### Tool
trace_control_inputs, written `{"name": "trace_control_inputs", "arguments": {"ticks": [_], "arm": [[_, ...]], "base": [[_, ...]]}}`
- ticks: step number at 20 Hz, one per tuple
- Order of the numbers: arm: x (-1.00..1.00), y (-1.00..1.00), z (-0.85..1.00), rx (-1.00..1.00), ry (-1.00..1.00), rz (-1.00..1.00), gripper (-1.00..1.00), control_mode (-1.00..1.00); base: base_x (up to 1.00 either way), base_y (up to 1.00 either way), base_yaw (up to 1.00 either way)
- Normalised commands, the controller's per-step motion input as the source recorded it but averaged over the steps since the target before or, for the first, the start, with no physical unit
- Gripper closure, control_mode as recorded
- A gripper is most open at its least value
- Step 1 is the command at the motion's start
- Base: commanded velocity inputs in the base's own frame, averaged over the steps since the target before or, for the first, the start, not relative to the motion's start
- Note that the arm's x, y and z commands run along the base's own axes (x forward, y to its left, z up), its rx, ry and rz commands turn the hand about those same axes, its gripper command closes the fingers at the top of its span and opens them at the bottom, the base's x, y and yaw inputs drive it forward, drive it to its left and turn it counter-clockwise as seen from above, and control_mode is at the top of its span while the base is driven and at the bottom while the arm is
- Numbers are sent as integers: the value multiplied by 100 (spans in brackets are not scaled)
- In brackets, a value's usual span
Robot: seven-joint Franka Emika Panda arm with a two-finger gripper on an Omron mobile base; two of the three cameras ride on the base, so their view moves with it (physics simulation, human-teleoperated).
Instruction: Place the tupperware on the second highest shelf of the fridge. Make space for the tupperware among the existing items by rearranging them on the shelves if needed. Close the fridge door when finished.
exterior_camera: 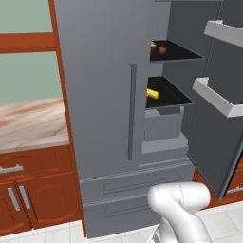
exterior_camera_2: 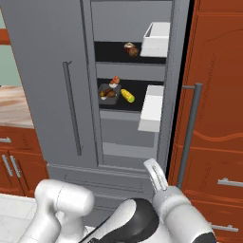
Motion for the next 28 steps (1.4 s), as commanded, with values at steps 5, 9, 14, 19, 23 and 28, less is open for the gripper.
{"name": "trace_control_inputs", "arguments": {"ticks": [5, 9, 14, 19, 23, 28], "arm": [[57, -89, -6, 28, 1, 0, -100, -100], [66, -62, -5, 24, 5, 0, -100, -100], [55, -40, -27, 18, 0, 10, -100, -100], [51, -30, -18, 11, 0, 17, -100, -100], [53, -31, -19, 11, 0, 15, -100, -100], [56, -40, -30, 10, 0, 13, -100, -100]], "base": [[0, 0, 0], [0, 0, 0], [0, 0, 0], [0, 0, 0], [0, 0, 0], [0, 0, 0]]}}
